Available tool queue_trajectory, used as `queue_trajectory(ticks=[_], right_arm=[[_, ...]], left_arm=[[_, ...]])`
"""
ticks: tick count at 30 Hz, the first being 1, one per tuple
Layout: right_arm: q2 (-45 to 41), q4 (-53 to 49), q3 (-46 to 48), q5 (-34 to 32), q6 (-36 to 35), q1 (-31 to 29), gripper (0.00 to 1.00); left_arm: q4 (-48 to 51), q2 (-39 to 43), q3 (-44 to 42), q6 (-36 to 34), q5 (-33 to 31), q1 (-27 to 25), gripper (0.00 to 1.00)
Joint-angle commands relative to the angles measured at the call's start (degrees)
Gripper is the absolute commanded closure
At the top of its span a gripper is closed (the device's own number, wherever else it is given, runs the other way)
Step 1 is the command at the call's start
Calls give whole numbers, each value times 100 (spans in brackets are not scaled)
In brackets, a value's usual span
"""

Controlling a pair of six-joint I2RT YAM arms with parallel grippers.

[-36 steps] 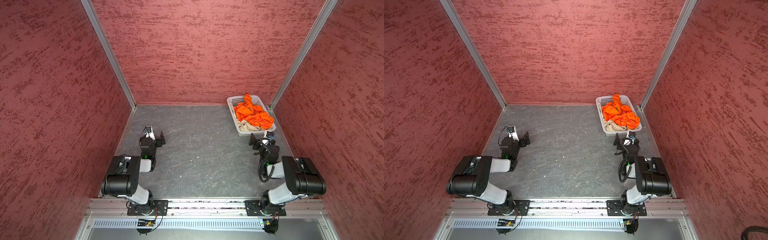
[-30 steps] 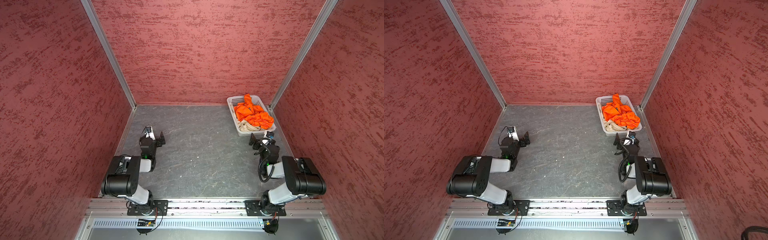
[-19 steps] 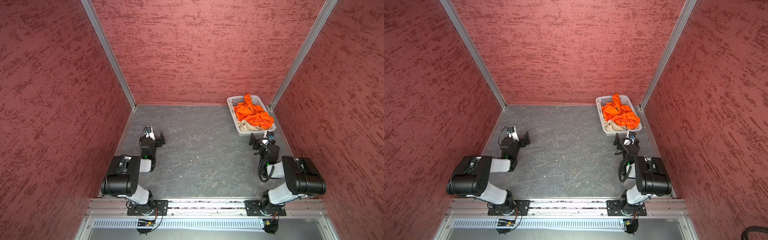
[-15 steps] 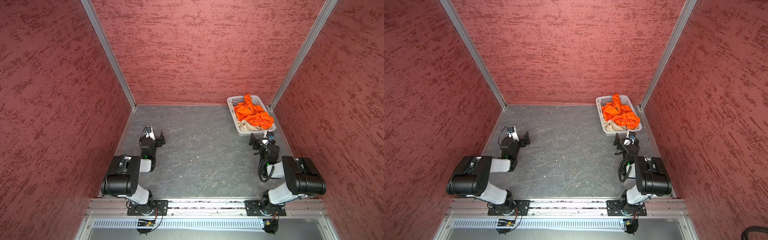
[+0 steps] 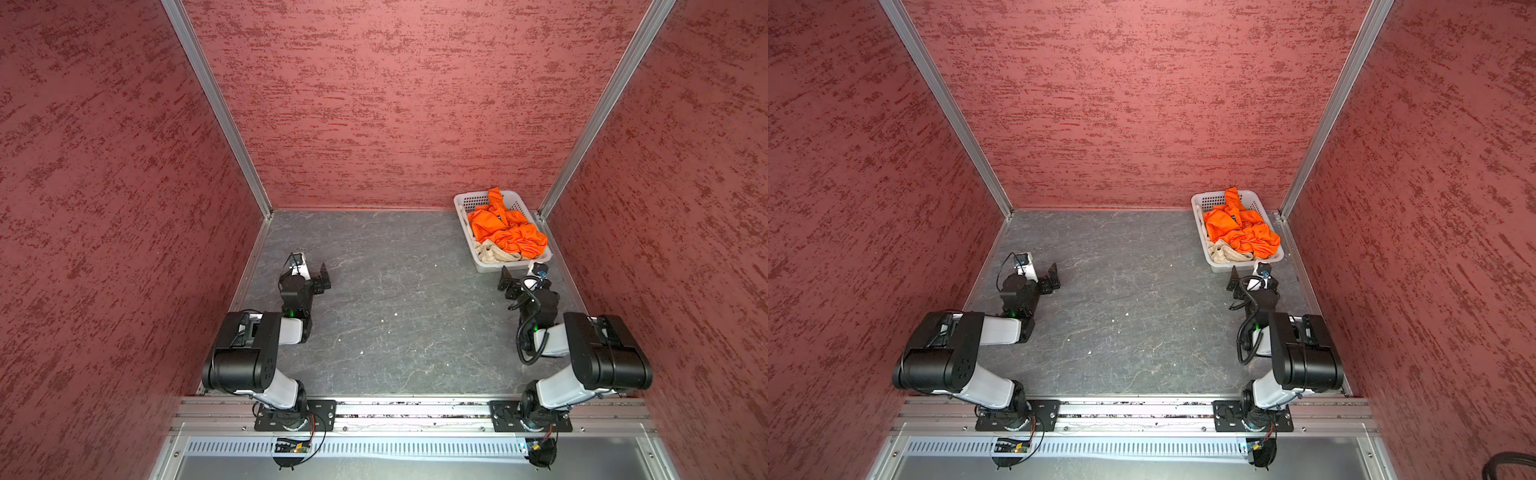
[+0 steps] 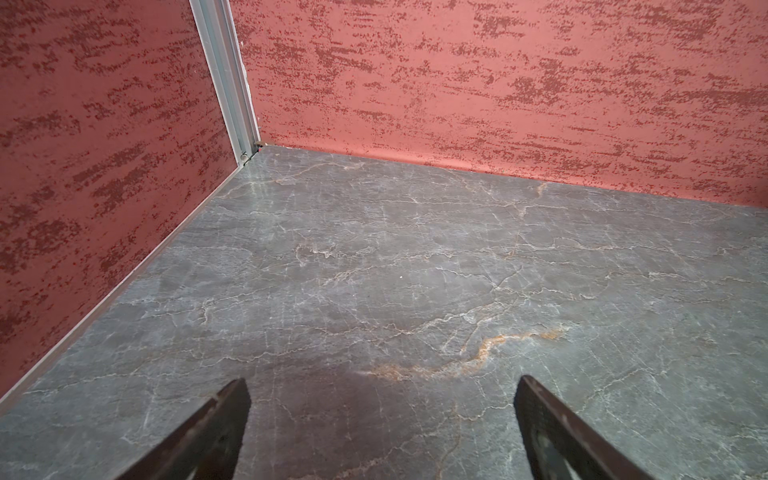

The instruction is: Fold and stack the shorts

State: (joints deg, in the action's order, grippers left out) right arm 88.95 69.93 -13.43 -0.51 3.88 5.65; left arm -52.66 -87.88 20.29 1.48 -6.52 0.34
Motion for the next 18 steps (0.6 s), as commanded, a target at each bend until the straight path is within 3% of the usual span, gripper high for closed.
queue_trajectory(ticks=[1, 13, 15, 18], right_arm=[[-35, -31, -87, -102, 45, -29, 1], [-86, -114, -96, -182, 81, -29, 1], [-314, -67, 29, -260, 107, -27, 1], [-1244, -871, 15, -21, 10, -29, 1]], left_arm=[[-33, -19, 65, -30, -7, -1, 0], [-14, 33, 67, -59, -22, -29, 0], [186, 185, 104, -147, -26, -95, 0], [720, 654, 183, -375, -243, -344, 0]])
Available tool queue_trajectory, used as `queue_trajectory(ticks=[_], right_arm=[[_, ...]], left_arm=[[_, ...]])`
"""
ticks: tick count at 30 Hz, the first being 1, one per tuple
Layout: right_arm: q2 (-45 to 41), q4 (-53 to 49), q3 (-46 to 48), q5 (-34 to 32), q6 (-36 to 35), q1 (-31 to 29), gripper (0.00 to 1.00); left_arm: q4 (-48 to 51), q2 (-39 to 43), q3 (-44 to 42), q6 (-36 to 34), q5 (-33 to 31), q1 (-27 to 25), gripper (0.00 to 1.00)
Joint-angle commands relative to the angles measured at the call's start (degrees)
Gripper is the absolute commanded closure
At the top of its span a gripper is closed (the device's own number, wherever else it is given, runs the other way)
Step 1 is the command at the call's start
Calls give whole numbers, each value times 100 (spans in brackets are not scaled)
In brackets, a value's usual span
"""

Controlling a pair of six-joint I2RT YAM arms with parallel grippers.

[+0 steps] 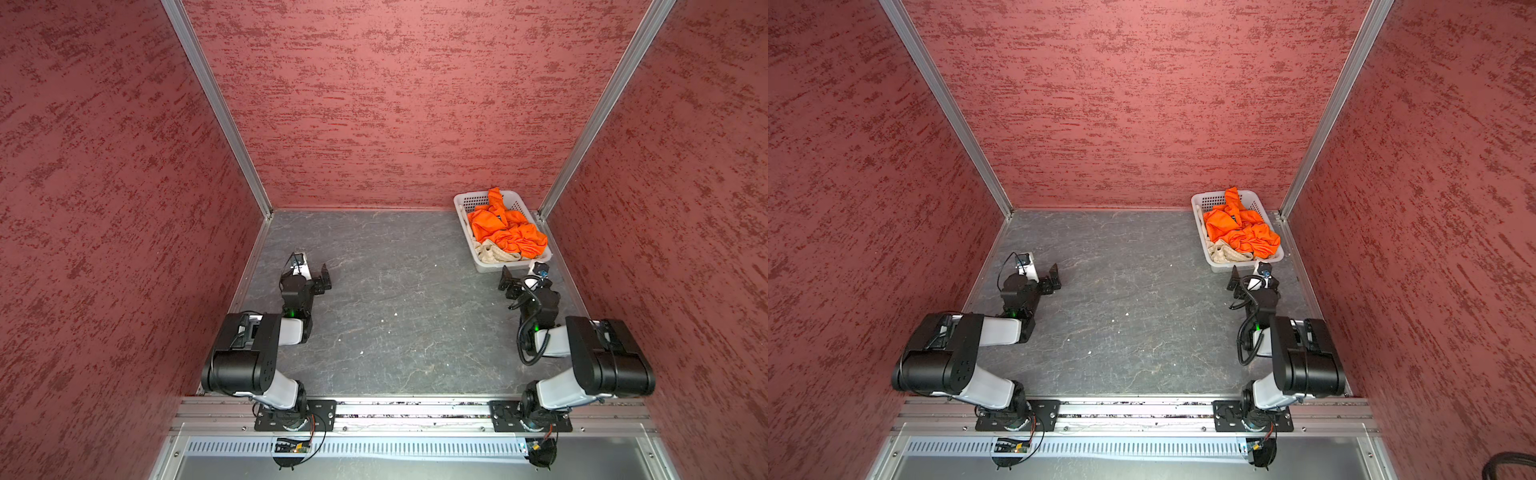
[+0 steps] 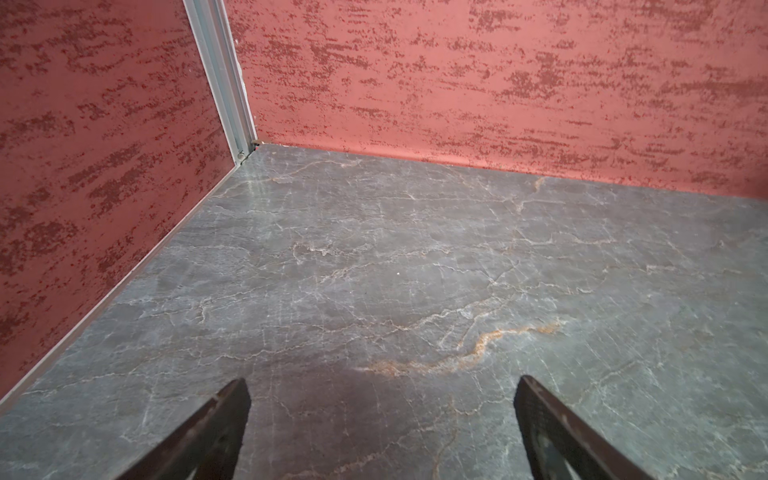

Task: Fold and stack the shorts
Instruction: 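Reach the right gripper into the basket and grasp the orange shorts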

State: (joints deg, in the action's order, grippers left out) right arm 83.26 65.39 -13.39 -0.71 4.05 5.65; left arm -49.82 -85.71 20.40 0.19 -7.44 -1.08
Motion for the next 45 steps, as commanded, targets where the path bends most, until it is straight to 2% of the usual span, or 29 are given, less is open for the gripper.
queue_trajectory(ticks=[1, 3, 7, 11, 16, 19, 24, 29, 37, 38, 39, 41, 44, 45], right_arm=[[-1085, -949, -81, 15, 43, -29, 1], [-1793, -2047, -318, -17, 259, -29, 1], [-2804, -4523, -1230, -163, 907, -29, 1], [-2764, -6389, -2496, -10, 1125, -29, 1], [-1323, -8196, -4652, 174, 1259, -29, 1], [-337, -8817, -5730, 396, 1302, -29, 1], [1329, -9059, -7190, 486, 1352, -29, 1], [2817, -9233, -8596, 931, 1370, -81, 1], [4346, -9439, -9817, 769, 1447, -239, 3], [4478, -9349, -9860, 843, 1450, -240, 19], [4591, -9331, -9950, 879, 1485, -238, 42], [4743, -9408, -10171, 905, 1538, -240, 80], [4676, -9402, -10359, 950, 1555, -240, 100], [4586, -9352, -10361, 943, 1555, -240, 100]], left_arm=[[997, 710, 344, -373, -162, -314, 0], [2020, 1107, 773, -383, -230, -532, 0], [3566, 1529, 1720, 183, 265, -824, 0], [4532, 1205, 2858, 363, 374, -1279, 0], [5765, 188, 4412, 374, 359, -1757, 0], [5813, -175, 4703, 416, 350, -1923, 0], [5628, -542, 4810, 633, 486, -1975, 0], [5670, -850, 4991, 573, 617, -1966, 0], [5756, -1153, 5191, 577, 670, -1929, 0], [5756, -1170, 5209, 592, 680, -1922, 0], [5774, -1176, 5218, 590, 682, -1921, 0], [5809, -1168, 5232, 595, 670, -1913, 0], [5860, -1109, 5214, 570, 578, -1893, 0], [5858, -1085, 5213, 562, 560, -1887, 0]])
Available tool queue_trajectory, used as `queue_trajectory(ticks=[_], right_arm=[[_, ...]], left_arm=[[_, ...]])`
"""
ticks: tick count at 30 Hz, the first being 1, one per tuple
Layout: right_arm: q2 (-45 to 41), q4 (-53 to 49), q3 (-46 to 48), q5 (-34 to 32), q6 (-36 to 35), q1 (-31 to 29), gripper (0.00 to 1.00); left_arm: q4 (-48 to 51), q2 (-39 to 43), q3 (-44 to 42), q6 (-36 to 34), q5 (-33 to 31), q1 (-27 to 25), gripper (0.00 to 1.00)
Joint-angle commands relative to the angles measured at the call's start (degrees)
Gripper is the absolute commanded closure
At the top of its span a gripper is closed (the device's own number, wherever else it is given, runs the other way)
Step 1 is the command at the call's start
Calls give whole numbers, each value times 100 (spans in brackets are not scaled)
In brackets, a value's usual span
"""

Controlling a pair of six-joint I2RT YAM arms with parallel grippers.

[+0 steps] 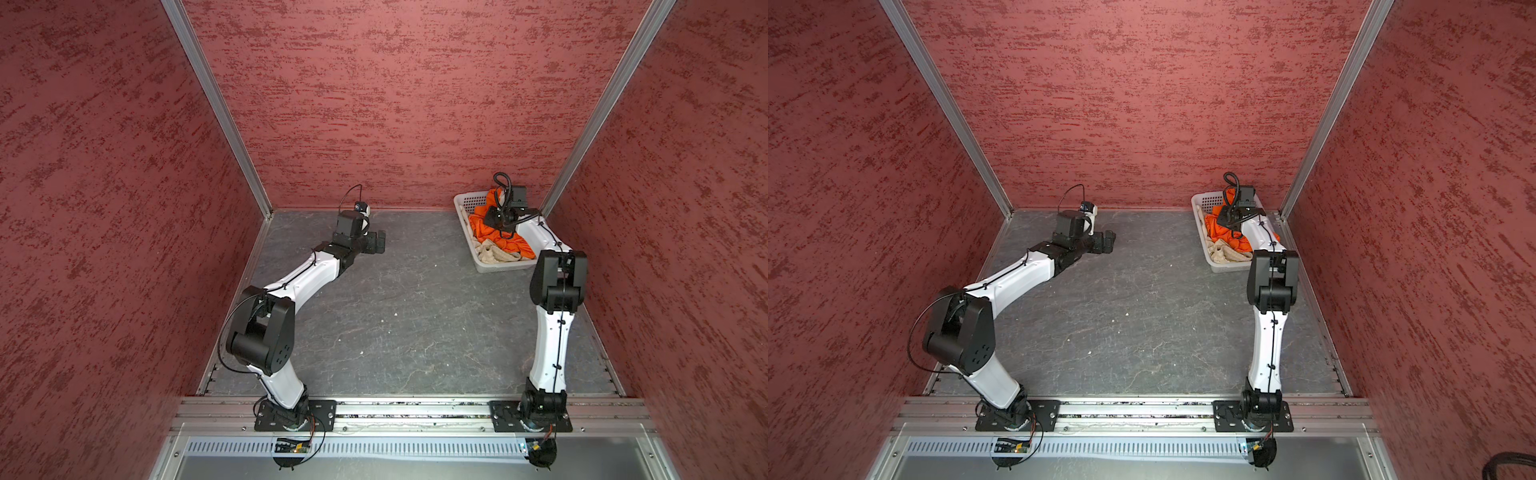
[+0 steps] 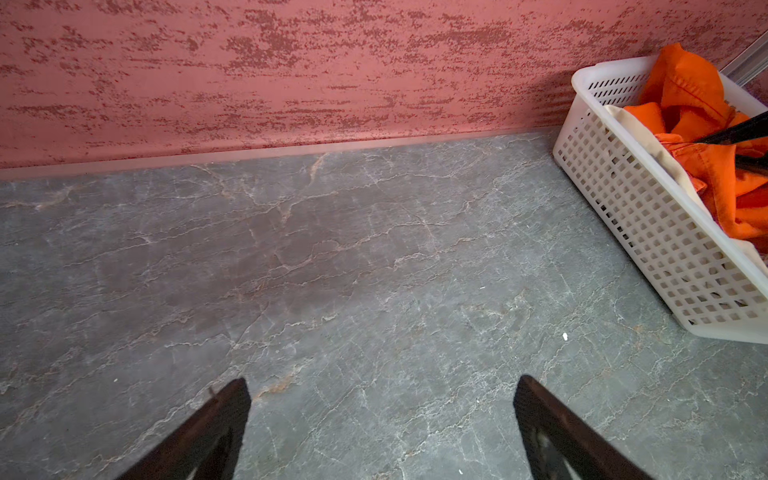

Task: Fold and stack the shorts
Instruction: 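Reach the right gripper into the basket and grasp the orange shorts, then lift the orange shorts out of the basket with the right gripper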

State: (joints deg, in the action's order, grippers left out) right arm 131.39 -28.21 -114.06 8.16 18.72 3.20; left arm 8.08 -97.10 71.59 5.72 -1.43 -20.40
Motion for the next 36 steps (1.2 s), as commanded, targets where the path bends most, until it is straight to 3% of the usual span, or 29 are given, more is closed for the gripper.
queue_trajectory(ticks=[1, 12, 21, 26, 36], right_arm=[[-371, 63, -277, 26, 84, 5, 100], [-2234, 653, -287, 174, 25, 5, 100], [-3049, 819, -997, 1017, 478, 5, 100], [-3426, 1060, -1425, 1820, 1018, -29, 100], [-4221, 955, -1509, 2365, 1178, -509, 100]], left_arm=[[67, 82, 95, 9, -53, 61, 0], [10, 541, 139, -79, -171, 85, 0], [-79, 1054, 29, -53, -262, 82, 0], [-132, 1445, -106, -131, -323, 107, 0], [23, 2178, -248, -175, -469, 248, 0]])
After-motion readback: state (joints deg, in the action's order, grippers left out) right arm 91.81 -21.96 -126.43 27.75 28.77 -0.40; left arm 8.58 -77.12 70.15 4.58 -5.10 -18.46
